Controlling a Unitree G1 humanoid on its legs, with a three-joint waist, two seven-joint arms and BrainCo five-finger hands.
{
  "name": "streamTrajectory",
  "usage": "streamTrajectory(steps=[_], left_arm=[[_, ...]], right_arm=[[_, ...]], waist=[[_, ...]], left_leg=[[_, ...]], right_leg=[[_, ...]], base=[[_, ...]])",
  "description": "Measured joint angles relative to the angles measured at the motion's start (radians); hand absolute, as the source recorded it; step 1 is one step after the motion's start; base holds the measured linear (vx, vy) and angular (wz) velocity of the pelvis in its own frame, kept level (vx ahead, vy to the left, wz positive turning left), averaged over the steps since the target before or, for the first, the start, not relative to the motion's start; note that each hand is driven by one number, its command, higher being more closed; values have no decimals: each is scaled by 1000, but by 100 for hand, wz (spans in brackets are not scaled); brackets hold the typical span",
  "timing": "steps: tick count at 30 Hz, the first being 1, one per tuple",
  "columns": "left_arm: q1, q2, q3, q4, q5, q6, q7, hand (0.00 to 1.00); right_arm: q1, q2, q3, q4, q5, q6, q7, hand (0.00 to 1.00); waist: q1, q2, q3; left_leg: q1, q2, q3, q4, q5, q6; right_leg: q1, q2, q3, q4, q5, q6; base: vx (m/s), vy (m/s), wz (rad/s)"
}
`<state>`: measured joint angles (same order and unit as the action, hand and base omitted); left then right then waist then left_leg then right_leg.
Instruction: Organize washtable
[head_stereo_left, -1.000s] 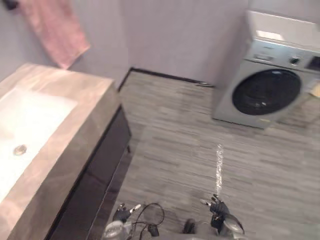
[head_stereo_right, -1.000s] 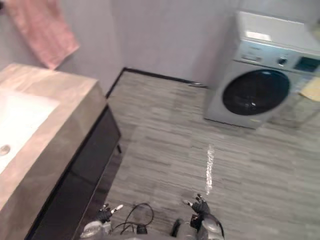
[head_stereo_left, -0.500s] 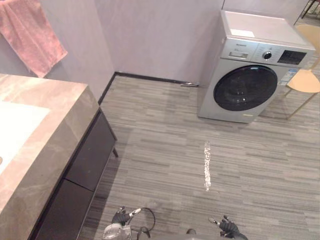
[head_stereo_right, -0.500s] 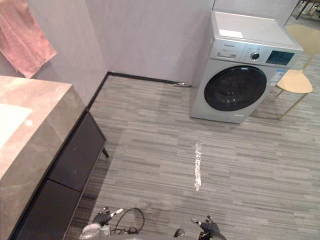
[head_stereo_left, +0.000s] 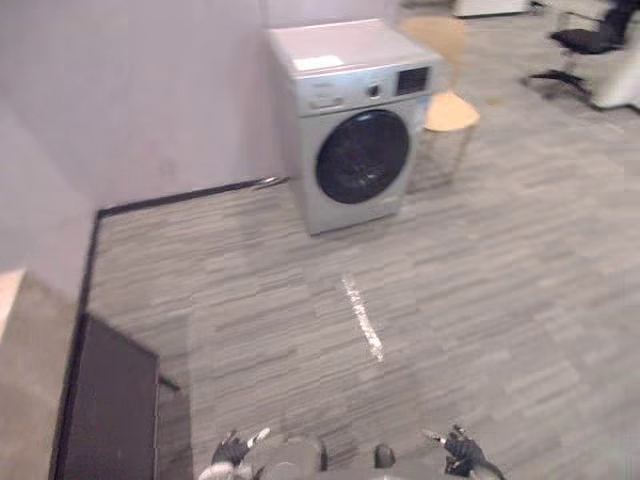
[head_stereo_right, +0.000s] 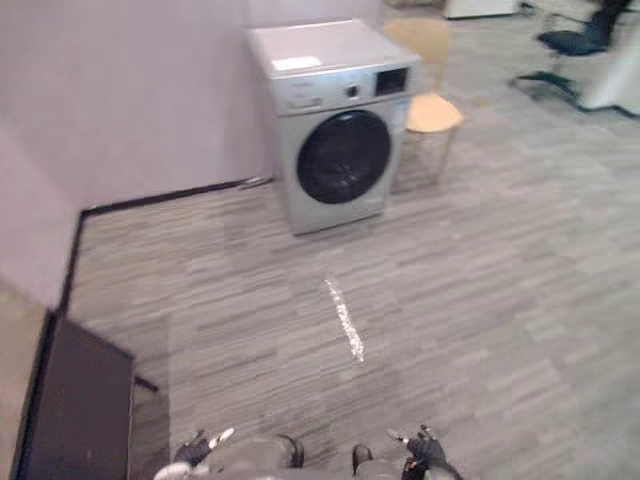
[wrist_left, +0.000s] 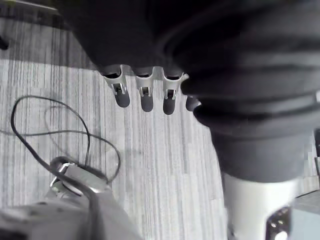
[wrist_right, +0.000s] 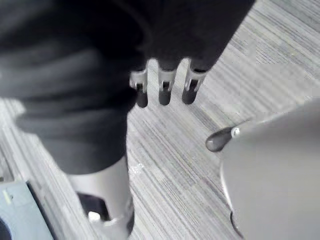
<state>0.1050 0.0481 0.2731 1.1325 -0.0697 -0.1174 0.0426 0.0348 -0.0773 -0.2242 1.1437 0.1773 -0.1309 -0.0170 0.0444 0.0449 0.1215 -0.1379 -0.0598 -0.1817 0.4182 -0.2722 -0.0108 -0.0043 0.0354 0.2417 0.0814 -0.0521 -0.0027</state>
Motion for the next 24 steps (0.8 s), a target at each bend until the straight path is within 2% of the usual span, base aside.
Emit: streamTrajectory(steps=[1,2,4,5,6,7,8,9,10,11,12,13,14,16,17,19,20,22,23,24], left_arm=[[8,2,6,0,0,1,-1,0],[25,3,9,-2,-1,1,-1,0],[43,8,11,-3,1,1,0,0],[44,8,11,-3,2,1,1,0],[38,9,15,-6,3,1,1,0],[38,11,15,-7,3,2,2,0],[34,8,12,-7,3,3,3,0],[34,8,12,-6,3,3,3,0],[32,12,13,-2,4,3,3,0],[29,37,11,-11,4,-2,1,0],[6,49,-5,-20,7,-12,1,0],[-2,55,-9,-16,8,-6,3,0],[-9,52,-20,-8,10,-7,3,0],[-69,46,-69,15,23,-2,-6,0],[-79,45,-76,16,25,-2,-11,0],[-97,30,-76,11,36,-2,-23,0],[-81,12,-62,-9,40,-4,-22,0],[-62,9,-35,-36,39,-3,-23,0],[-48,-27,32,-74,30,-3,-21,0],[-33,-57,81,-98,9,-3,-23,0]], right_arm=[[0,2,0,-3,-9,0,1,0],[8,7,0,-5,-14,1,0,0],[24,20,20,-37,-13,1,1,0],[26,22,32,-50,-13,2,1,0],[28,34,46,-83,-12,1,1,0],[28,43,49,-111,-13,0,2,0],[28,45,47,-137,-13,-1,1,0],[29,50,47,-143,-13,-3,1,0],[28,57,62,-151,-12,-6,-1,0],[15,71,66,-147,-12,-8,-1,0],[23,68,40,-140,-10,-13,1,0],[5,55,33,-120,-8,-15,0,0],[-3,51,26,-107,-8,-16,1,0],[22,68,-47,-67,16,-17,1,0],[26,71,-75,-66,30,-19,-5,0],[44,63,-114,-53,43,-18,-5,0],[79,67,-156,-38,46,-16,-4,0],[119,89,-185,-36,45,-12,-4,0],[128,89,-232,-49,56,-8,-4,0],[130,73,-247,-55,55,-1,-7,0]], waist=[[-2,-8,0],[-2,-16,-11],[-4,-21,-47],[-3,-24,-56],[-5,-40,-58],[-7,-37,-55],[-21,-36,-55],[-30,-35,-55],[-27,-46,-46],[-27,-94,-30],[-54,-63,-25],[-55,-74,-21],[-57,-67,-20],[-86,-66,-20],[-91,-69,-21],[-102,-76,-22],[-120,-70,-23],[-114,-96,-39],[-96,-52,-34],[-70,-26,-20]], left_leg=[[12,6,52,-2,-7,11],[34,13,127,-15,-18,30],[52,16,219,-84,-13,49],[61,22,258,-113,-4,63],[96,33,336,-154,20,92],[124,37,403,-179,24,91],[151,51,489,-167,21,74],[162,54,523,-148,22,57],[143,60,577,-23,35,10],[104,75,590,41,-7,39],[144,158,575,-157,77,22],[182,148,594,-213,74,-1],[194,145,598,-231,70,-2],[231,151,625,-292,69,-3],[241,151,632,-307,66,-7],[275,158,646,-313,38,-54],[284,215,636,-190,-17,-151],[213,254,603,27,-34,-174],[104,333,525,315,-8,-128],[5,367,428,545,132,-54]], right_leg=[[-13,1,45,25,-3,6],[-26,-3,103,44,-16,37],[-85,-6,142,70,-14,40],[-111,-1,129,102,-15,40],[-184,1,65,231,-49,64],[-248,-4,-51,353,-61,86],[-287,-23,-234,429,-31,40],[-293,-39,-323,445,-11,3],[-279,-90,-427,458,27,-57],[-279,-132,-429,462,26,-57],[-293,-116,-454,486,1,-21],[-299,-134,-475,460,-51,-5],[-299,-132,-504,431,-63,-8],[-299,-121,-543,308,-60,-2],[-297,-119,-543,275,-51,3],[-285,-115,-541,247,-51,-1],[-213,-89,-551,230,-59,-12],[-159,-81,-554,200,-59,-13],[-119,-46,-554,192,-81,-18],[-72,-11,-524,186,-104,-30]], base=[[102,182,-133],[125,226,-131],[160,241,-139],[207,195,-167],[237,177,-177],[270,198,-217],[198,159,-188],[181,162,-208],[106,129,-187],[51,43,-198],[-71,-4,-172],[-57,-26,-139],[-24,59,-118],[71,32,-61],[135,-23,-33],[240,-68,-8],[357,-117,23],[425,-190,19],[470,-191,-39],[542,-141,-76]])
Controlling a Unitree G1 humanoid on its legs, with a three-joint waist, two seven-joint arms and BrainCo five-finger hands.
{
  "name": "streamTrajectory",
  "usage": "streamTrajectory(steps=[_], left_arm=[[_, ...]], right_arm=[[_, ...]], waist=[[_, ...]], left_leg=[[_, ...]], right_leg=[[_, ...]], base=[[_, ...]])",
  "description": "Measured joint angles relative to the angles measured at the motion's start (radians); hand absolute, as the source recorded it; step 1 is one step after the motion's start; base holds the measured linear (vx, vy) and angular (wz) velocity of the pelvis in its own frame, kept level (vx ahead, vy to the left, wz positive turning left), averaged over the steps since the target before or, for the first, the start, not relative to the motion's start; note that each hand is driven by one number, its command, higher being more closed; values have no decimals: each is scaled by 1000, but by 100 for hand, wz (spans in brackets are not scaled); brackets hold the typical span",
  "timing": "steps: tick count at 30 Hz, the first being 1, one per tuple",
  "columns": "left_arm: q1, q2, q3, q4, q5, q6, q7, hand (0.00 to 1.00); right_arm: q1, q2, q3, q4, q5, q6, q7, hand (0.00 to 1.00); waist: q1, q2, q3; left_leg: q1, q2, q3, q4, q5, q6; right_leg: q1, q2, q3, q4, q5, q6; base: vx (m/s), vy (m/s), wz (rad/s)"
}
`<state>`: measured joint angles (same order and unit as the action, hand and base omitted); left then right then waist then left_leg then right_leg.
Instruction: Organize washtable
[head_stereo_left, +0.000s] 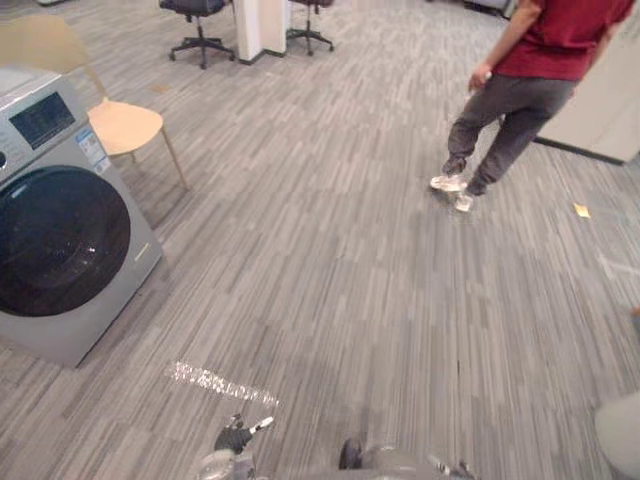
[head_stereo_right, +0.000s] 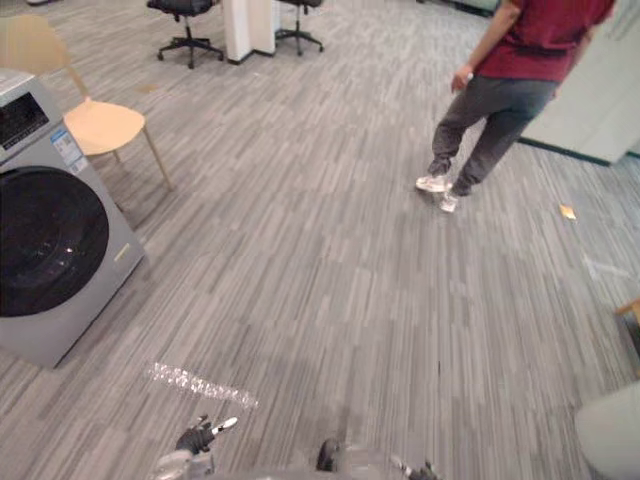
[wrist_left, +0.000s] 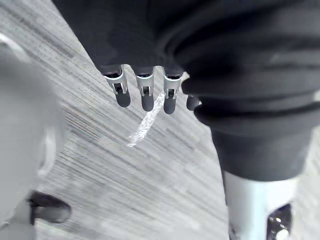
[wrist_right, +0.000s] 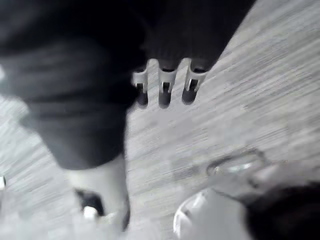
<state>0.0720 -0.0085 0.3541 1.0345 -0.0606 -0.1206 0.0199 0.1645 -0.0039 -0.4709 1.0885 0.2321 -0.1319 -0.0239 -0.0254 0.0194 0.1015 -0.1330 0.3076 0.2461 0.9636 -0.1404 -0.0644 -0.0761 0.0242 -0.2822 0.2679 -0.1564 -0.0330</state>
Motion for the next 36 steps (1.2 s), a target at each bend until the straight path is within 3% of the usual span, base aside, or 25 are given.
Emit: streamTrajectory(steps=[1,4,6,8,9,10,11,12,13,14,16,17,19,20,22,24,26,27,29,30,31,32,33,34,36], left_arm=[[10,-8,10,-2,-8,2,1,0],[19,2,11,-12,-25,-11,-16,0],[20,23,9,-5,-32,-20,-21,0],[40,45,10,9,-10,-19,-21,0],[67,48,10,37,15,-14,-20,0],[88,57,16,79,31,2,-21,0],[99,66,23,87,38,8,-19,0],[100,74,48,112,49,22,-18,0],[105,82,49,120,50,27,-18,0],[109,95,41,132,54,28,-18,0],[113,125,-37,141,55,28,-17,0],[110,132,-54,141,55,31,-15,0],[93,145,-113,141,54,34,-1,0],[61,146,-165,140,54,32,2,0],[-6,131,-167,128,53,21,4,0],[-57,109,-202,100,53,-1,5,0],[-68,99,-227,74,53,-19,0,0],[-53,72,-189,73,53,-18,-1,0],[-20,31,-115,56,51,-14,-1,0],[3,4,-54,47,51,-13,-8,0],[14,-9,-32,47,51,-10,-13,0],[37,-18,3,47,28,-7,-19,0],[33,-8,7,55,21,-5,-22,0],[32,13,0,55,16,-7,-28,0],[52,46,-43,69,15,-5,-38,0]], right_arm=[[-7,-13,1,0,-5,7,-1,0],[-46,-13,-3,-2,-19,18,-4,0],[-99,-13,-2,35,-38,22,-2,0],[-136,-4,-1,34,-43,21,0,0],[-152,-11,22,33,-43,19,2,0],[-153,4,62,35,-43,20,2,0],[-149,10,79,36,-43,20,3,0],[-143,9,87,49,-44,19,7,0],[-139,9,87,57,-46,19,8,0],[-135,10,88,68,-47,18,7,0],[-105,7,114,80,-57,20,11,0],[-106,7,120,83,-59,20,14,0],[-106,-3,131,76,-56,12,24,0],[-99,-20,133,60,-55,-5,26,0],[-94,-33,121,49,-54,-17,26,0],[-86,-48,107,51,-56,-12,20,0],[-59,-39,90,78,-58,5,8,0],[-26,-34,82,84,-62,25,4,0],[-2,-36,77,71,-66,33,6,0],[13,-63,76,38,-71,32,8,0],[18,-74,81,23,-74,32,6,0],[7,-82,85,4,-76,31,8,0],[-19,-81,81,-6,-74,27,7,0],[-41,-81,80,1,-73,27,6,0],[-85,-74,86,34,-54,22,5,0]], waist=[[24,16,9],[45,12,23],[51,4,29],[70,-10,28],[77,1,22],[91,-30,3],[91,-44,-12],[95,-72,-7],[95,-83,-7],[93,-101,-9],[69,-105,-6],[60,-105,-2],[44,-88,12],[30,-65,16],[14,-52,25],[-15,-35,33],[-22,-37,35],[-22,-40,35],[-24,-29,29],[-15,38,22],[-8,66,20],[1,78,24],[12,80,34],[19,64,45],[45,32,57]], left_leg=[[-62,0,-69,128,55,-6],[-218,-63,-133,191,-6,-11],[-255,-92,-94,-3,-39,0],[-250,-153,-90,-370,-28,-6],[-240,-171,-148,-567,73,-24],[-243,-217,-158,-532,100,31],[-261,-239,-163,-495,56,38],[-261,-260,-152,-414,-28,68],[-241,-273,-147,-405,-54,78],[-199,-295,-140,-414,-79,96],[-63,-335,-149,-464,-120,138],[-16,-342,-158,-491,-121,141],[154,-344,-165,-627,-118,147],[262,-333,-155,-731,-114,148],[350,-327,-158,-805,-118,155],[394,-302,-169,-862,-136,147],[441,-297,-172,-877,-168,107],[453,-293,-181,-786,-192,73],[377,-259,-186,-502,-186,54],[253,-174,-192,-173,-67,27],[213,-144,-192,-78,36,27],[163,-120,-189,31,243,12],[87,-114,-190,167,211,38],[14,-127,-177,240,112,67],[-77,-149,-122,167,-10,77]], right_leg=[[36,13,29,-20,-9,-7],[190,-13,77,-140,-14,-7],[265,-47,105,-185,-15,-6],[301,-87,132,-219,-55,31],[320,-91,161,-237,-85,50],[324,-121,190,-222,-128,14],[316,-138,191,-194,-146,0],[273,-172,219,-31,-160,76],[238,-190,236,88,-163,85],[173,-214,266,264,-137,129],[56,-236,289,650,41,245],[35,-236,276,720,34,235],[-29,-231,206,821,-37,142],[-92,-219,130,769,-97,86],[-199,-197,67,625,-124,65],[-262,-149,2,214,-31,67],[-304,-118,9,9,54,61],[-297,-101,49,34,111,1],[-242,-83,56,53,186,-18],[-179,-23,38,47,181,-16],[-150,10,42,36,156,-23],[-98,42,66,7,132,-38],[-19,60,95,-32,104,-44],[70,59,125,-72,78,-49],[194,37,183,-127,58,-43]], base=[[363,-32,-80],[508,-21,-41],[434,60,-46],[391,176,-71],[562,304,-70],[534,262,-47],[674,277,-21],[468,165,5],[591,241,13],[615,266,34],[697,223,39],[628,135,20],[553,112,-9],[457,85,-19],[488,25,2],[539,-43,31],[602,-147,23],[686,-210,20],[742,-214,14],[733,-150,-10],[720,-60,-39],[725,-21,-51],[876,-26,-53],[736,-21,-42],[637,10,-80]])
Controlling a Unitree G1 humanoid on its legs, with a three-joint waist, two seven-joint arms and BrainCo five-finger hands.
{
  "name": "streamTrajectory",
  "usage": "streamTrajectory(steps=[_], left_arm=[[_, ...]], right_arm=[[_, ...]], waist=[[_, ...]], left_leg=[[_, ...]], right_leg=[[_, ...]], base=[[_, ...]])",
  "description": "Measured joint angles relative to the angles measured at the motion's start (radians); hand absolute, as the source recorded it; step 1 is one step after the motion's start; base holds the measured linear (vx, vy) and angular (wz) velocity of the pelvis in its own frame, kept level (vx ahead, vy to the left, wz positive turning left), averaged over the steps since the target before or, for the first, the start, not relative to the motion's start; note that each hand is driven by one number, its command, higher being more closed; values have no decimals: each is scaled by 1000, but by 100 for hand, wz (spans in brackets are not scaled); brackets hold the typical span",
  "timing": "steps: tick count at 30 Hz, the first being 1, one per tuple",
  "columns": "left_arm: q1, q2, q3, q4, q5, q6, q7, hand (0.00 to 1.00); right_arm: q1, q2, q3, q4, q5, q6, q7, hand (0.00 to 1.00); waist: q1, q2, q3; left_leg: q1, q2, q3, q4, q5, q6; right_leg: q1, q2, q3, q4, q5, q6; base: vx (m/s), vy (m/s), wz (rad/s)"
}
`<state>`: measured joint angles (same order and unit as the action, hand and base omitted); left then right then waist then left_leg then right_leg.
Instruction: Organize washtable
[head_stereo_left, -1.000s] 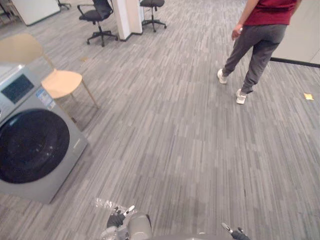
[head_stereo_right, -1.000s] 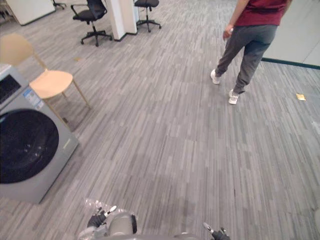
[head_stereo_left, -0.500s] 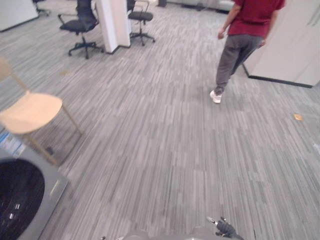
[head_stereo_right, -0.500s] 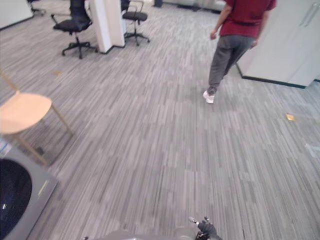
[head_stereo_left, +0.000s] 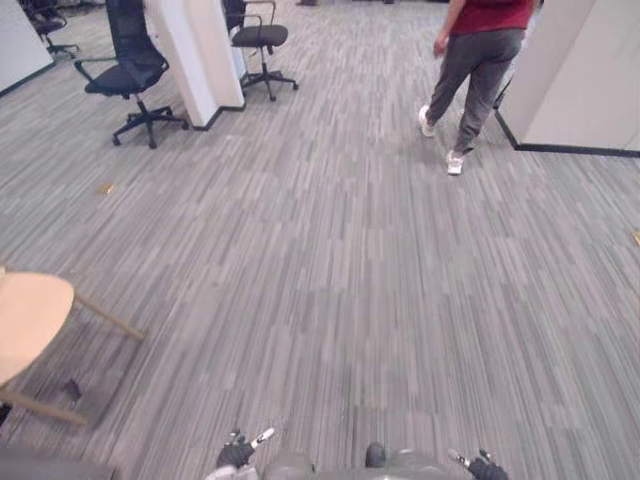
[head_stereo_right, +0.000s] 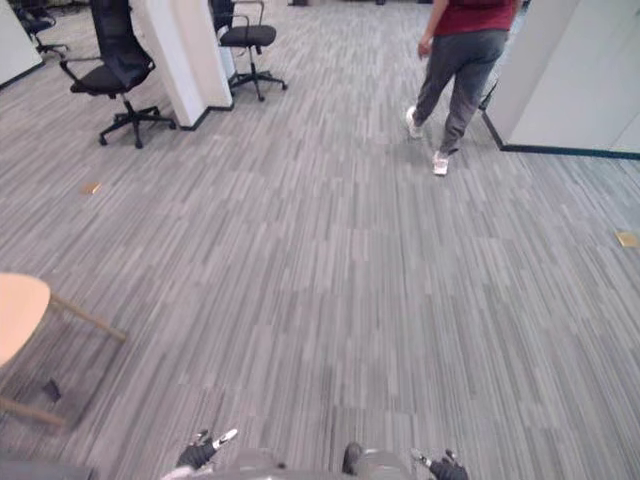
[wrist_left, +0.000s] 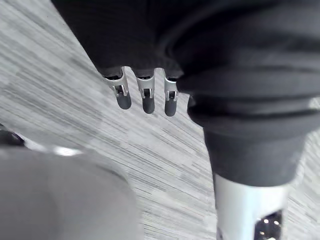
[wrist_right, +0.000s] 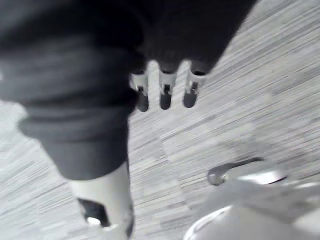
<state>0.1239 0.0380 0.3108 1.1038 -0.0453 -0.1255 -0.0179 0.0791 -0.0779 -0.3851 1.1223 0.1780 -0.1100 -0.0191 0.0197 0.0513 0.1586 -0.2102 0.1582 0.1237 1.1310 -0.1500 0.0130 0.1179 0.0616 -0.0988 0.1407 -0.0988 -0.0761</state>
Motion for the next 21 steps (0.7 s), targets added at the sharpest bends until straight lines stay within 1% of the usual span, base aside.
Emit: streamTrajectory(steps=[1,2,3,4,5,6,7,8,9,10,11,12,13,14,15,16,17,18,19,20,21], left_arm=[[19,11,-12,7,-4,0,0,0],[31,22,-32,8,-13,-1,0,0],[38,25,-39,11,-13,0,-1,0],[49,21,-45,20,-11,0,0,0],[61,6,-45,26,-7,8,0,0],[68,6,-35,36,-7,12,3,0],[98,22,-31,38,-2,13,3,0],[122,33,-13,46,-1,14,7,0],[119,44,-13,54,-2,14,9,0],[90,70,-25,67,-3,17,10,0],[73,89,-45,66,-3,23,11,0],[72,93,-55,67,-3,23,12,0],[65,93,-80,68,-2,24,16,0],[57,93,-93,71,1,25,16,0],[14,106,-134,70,19,33,17,0],[-38,100,-164,58,6,35,15,0],[-56,97,-163,45,6,31,16,0],[-89,76,-151,-2,-2,18,19,0],[-95,67,-152,-17,-4,8,20,0],[-108,64,-166,-26,-4,-12,19,0],[-99,55,-168,-24,-3,-10,18,0]], right_arm=[[-27,8,-1,14,10,-1,0,0],[-63,16,-10,25,12,-5,-1,0],[-73,17,-5,31,12,-5,-2,0],[-79,11,8,33,11,-6,-3,0],[-79,6,7,34,11,-6,-2,0],[-69,12,8,35,9,-5,-3,0],[-42,25,8,41,8,-4,-2,0],[-16,38,8,52,5,-3,1,0],[-13,38,5,59,5,-3,2,0],[-8,39,-12,73,-2,-1,4,0],[2,41,-18,82,-5,-1,5,0],[8,42,-17,83,-4,0,6,0],[26,41,-15,77,-4,-3,15,0],[36,41,-8,74,-3,-4,21,0],[50,39,-7,61,3,-11,27,0],[58,33,-11,59,8,-19,39,0],[66,32,-10,61,8,-17,41,0],[77,37,-5,60,9,-15,40,0],[84,41,-5,60,11,-14,39,0],[92,49,-9,65,16,-2,37,0],[97,49,-7,68,16,7,35,0]], waist=[[15,-14,1],[26,-27,6],[28,-28,3],[28,-11,-6],[33,18,-18],[43,5,-22],[56,-24,-57],[50,-89,-103],[46,-106,-106],[40,-136,-80],[22,-150,-46],[17,-145,-36],[5,-126,-33],[-4,-113,-34],[-9,-93,-32],[-19,-83,-25],[-31,-82,-25],[-47,-80,-26],[-50,-80,-26],[-77,-95,-35],[-84,-83,-42]], left_leg=[[-45,-3,31,-92,-40,1],[-110,-22,74,-371,-48,-11],[-119,-35,68,-538,-27,-34],[-135,-37,48,-766,11,-93],[-194,-27,-12,-840,42,-117],[-204,-37,-14,-783,85,-97],[-204,-77,-3,-743,122,-58],[-199,-135,6,-718,128,13],[-184,-158,16,-714,106,43],[-119,-206,16,-714,55,71],[-25,-245,9,-726,8,90],[25,-258,3,-742,-10,93],[144,-267,-17,-794,-43,99],[200,-267,-29,-833,-50,102],[295,-266,-49,-912,-53,100],[358,-265,-73,-961,-60,102],[382,-265,-91,-974,-74,103],[431,-264,-125,-992,-119,106],[450,-264,-140,-994,-138,105],[487,-274,-183,-995,-187,66],[511,-258,-190,-985,-214,20]], right_leg=[[42,-16,34,-18,-17,9],[105,-44,69,-52,-55,32],[127,-56,79,-66,-75,37],[155,-55,97,-88,-105,45],[184,-46,115,-94,-155,55],[203,-63,125,-81,-186,45],[208,-99,146,-30,-228,16],[112,-162,156,198,-249,46],[65,-180,161,322,-229,86],[-15,-210,192,577,-118,222],[-74,-221,199,800,-10,283],[-97,-222,190,878,-13,264],[-151,-216,146,960,-48,206],[-181,-210,109,963,-73,177],[-258,-194,52,915,-139,157],[-333,-181,1,791,-186,133],[-368,-176,-20,709,-192,134],[-441,-156,-38,470,-149,129],[-460,-147,-37,343,-101,134],[-497,-147,-30,105,-10,194],[-518,-133,-35,98,-1,179]], base=[[801,99,-115],[651,126,-81],[648,154,-62],[656,251,-53],[680,283,-55],[716,304,-63],[832,289,-52],[858,279,-32],[1025,355,6],[831,312,45],[802,291,42],[751,224,26],[703,191,8],[680,185,12],[717,192,35],[550,133,49],[660,118,76],[603,33,63],[788,-16,86],[703,-78,66],[816,-140,83]])
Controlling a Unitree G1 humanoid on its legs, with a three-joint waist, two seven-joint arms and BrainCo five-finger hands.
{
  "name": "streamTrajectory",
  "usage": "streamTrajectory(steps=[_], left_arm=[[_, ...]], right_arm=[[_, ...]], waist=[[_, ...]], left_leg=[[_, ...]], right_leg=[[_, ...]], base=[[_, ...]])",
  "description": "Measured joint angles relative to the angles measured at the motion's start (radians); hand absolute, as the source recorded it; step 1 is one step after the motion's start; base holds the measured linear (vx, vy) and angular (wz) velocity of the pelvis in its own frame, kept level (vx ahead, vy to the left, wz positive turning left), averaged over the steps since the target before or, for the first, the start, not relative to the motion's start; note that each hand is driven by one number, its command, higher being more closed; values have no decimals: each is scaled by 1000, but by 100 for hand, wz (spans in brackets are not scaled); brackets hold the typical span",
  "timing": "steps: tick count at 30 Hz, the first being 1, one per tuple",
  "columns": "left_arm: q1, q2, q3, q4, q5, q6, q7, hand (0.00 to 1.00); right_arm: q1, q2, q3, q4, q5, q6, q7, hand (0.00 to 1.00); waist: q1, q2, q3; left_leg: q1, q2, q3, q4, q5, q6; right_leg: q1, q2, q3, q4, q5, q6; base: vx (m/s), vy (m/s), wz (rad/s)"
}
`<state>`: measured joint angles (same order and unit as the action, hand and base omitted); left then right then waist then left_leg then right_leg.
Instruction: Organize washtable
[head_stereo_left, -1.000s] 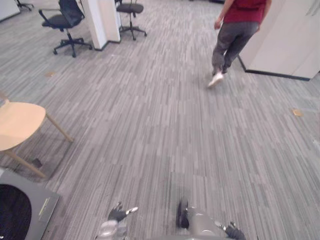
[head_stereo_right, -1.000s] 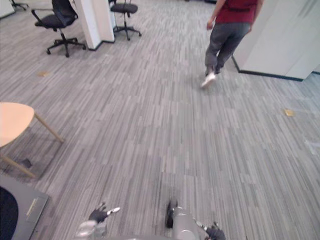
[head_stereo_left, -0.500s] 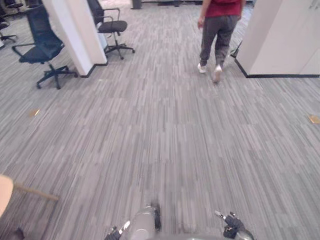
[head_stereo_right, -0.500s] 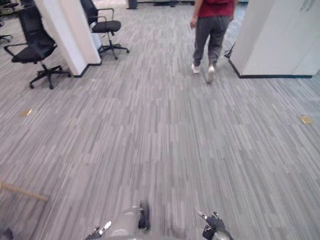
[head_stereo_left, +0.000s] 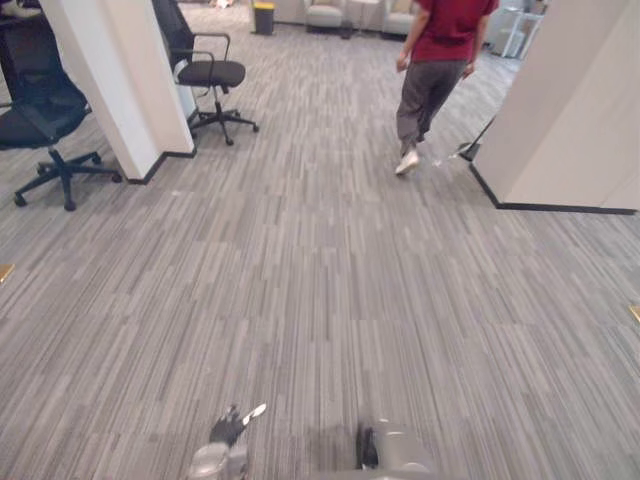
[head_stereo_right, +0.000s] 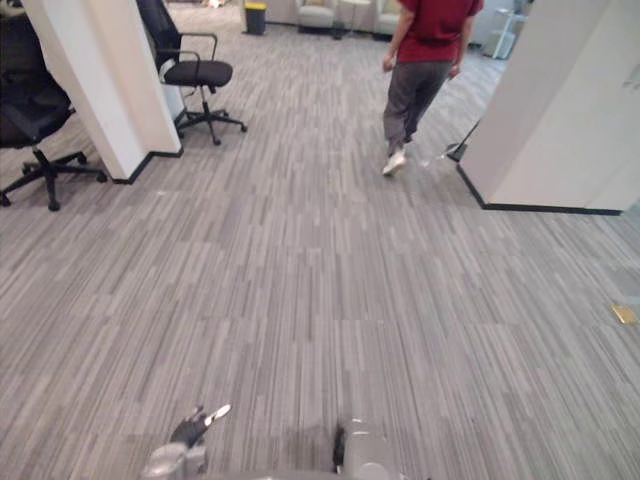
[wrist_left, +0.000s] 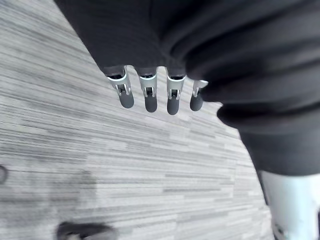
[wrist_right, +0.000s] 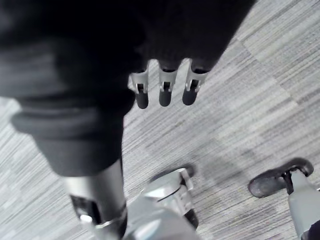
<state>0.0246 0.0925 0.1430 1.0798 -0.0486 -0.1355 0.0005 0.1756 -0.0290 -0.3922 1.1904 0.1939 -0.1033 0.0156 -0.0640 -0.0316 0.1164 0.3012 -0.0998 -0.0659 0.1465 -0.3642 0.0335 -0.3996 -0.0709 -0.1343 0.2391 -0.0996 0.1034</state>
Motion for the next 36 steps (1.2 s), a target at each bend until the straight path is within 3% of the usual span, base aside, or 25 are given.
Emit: streamTrajectory(steps=[1,2,3,4,5,6,7,8,9,10,11,12,13,14,15,26,29,33,36], left_arm=[[22,-39,42,13,1,0,-2,0],[35,-64,65,10,1,1,-2,0],[53,-75,103,-9,0,5,-2,0],[51,-110,134,-11,-3,13,2,0],[78,-122,137,-6,-10,18,-1,0],[78,-121,135,-3,-11,19,-2,0],[71,-118,130,-2,-16,21,-1,0],[62,-107,121,-9,-29,16,-2,0],[60,-86,91,-30,-39,1,-1,0],[60,-79,81,-32,-46,-6,-1,0],[60,-74,60,-33,-55,-9,1,0],[66,-75,58,-34,-57,-9,2,0],[73,-79,56,-23,-61,-10,7,0],[51,-64,59,-3,-69,-6,12,0],[23,-8,-102,60,-55,-7,20,0],[23,-9,-92,58,-56,-18,23,0],[17,-11,-17,51,-71,-27,23,0],[-5,-3,65,49,-151,-26,25,0],[-4,1,67,49,-166,-26,24,0]], right_arm=[[18,-7,1,-6,4,4,-10,0],[25,-9,1,-8,4,5,-15,0],[45,-12,2,-35,4,6,-18,0],[63,-54,4,-67,3,4,-14,0],[35,-90,12,-89,6,0,-15,0],[13,-92,5,-99,10,-4,-23,0],[-32,-78,5,-113,12,-6,-33,0],[-63,-60,6,-101,18,-8,-34,0],[-93,-48,9,-91,28,-10,-33,0],[-107,-36,9,-89,31,-11,-33,0],[-126,-28,8,-85,33,-21,-33,0],[-131,-25,9,-83,32,-32,-32,0],[-130,-34,10,-87,32,-42,-33,0],[-127,-21,8,-67,32,-37,-38,0],[-72,-14,48,-26,49,-25,-36,0],[-74,-17,50,-26,49,-25,-28,0],[-105,-18,48,11,49,-22,-10,0],[-139,-3,26,15,49,-12,7,0],[-172,2,-23,14,49,-1,10,0]], waist=[[-6,19,-1],[-6,19,-3],[-12,35,-17],[3,103,-33],[34,151,-29],[35,157,-25],[35,135,-10],[39,108,10],[55,71,28],[62,64,30],[73,65,27],[87,80,20],[83,129,20],[77,98,16],[49,6,5],[50,7,6],[53,-12,29],[85,-34,59],[83,-41,63]], left_leg=[[2,23,-8,155,-17,-26],[-32,24,1,299,-16,-27],[-122,44,21,554,15,-74],[-221,125,72,811,171,-113],[-280,195,118,944,368,-115],[-319,220,141,1002,344,-88],[-390,236,172,1054,277,-45],[-421,231,186,1023,219,-45],[-440,223,219,896,148,-43],[-451,222,230,799,125,-45],[-456,214,241,550,123,-53],[-442,215,229,310,169,-82],[-468,253,206,185,375,-30],[-465,217,219,234,323,-9],[-247,47,266,-249,477,3],[-300,49,258,-248,475,6],[-357,55,263,-197,469,9],[-436,85,290,-37,370,3],[-487,104,413,130,250,30]], right_leg=[[10,29,-7,44,30,-85],[37,36,-20,50,60,-113],[80,50,-33,37,153,-178],[113,99,-45,71,196,-143],[182,144,-14,32,167,-155],[220,152,-4,9,159,-158],[305,143,17,-50,150,-165],[382,121,30,-94,150,-165],[465,94,47,-128,150,-165],[493,81,59,-135,150,-165],[521,68,79,-133,140,-150],[529,71,95,-117,107,-113],[546,109,113,-86,21,-79],[562,63,117,-71,-45,-45],[589,-52,149,-144,-106,-20],[562,-51,103,-164,-107,-23],[549,-53,53,-179,-94,-15],[543,-57,51,-192,-88,-13],[531,-105,15,-163,-149,24]], base=[[716,-152,60],[930,-194,82],[889,-166,75],[1054,-88,18],[854,-1,-30],[846,29,-50],[637,2,-7],[859,27,-2],[655,58,-6],[745,115,-20],[468,129,-40],[667,247,-61],[545,235,-53],[436,192,-27],[116,51,-3],[-1,-7,7],[43,-42,27],[51,-26,-8],[189,68,-7]])
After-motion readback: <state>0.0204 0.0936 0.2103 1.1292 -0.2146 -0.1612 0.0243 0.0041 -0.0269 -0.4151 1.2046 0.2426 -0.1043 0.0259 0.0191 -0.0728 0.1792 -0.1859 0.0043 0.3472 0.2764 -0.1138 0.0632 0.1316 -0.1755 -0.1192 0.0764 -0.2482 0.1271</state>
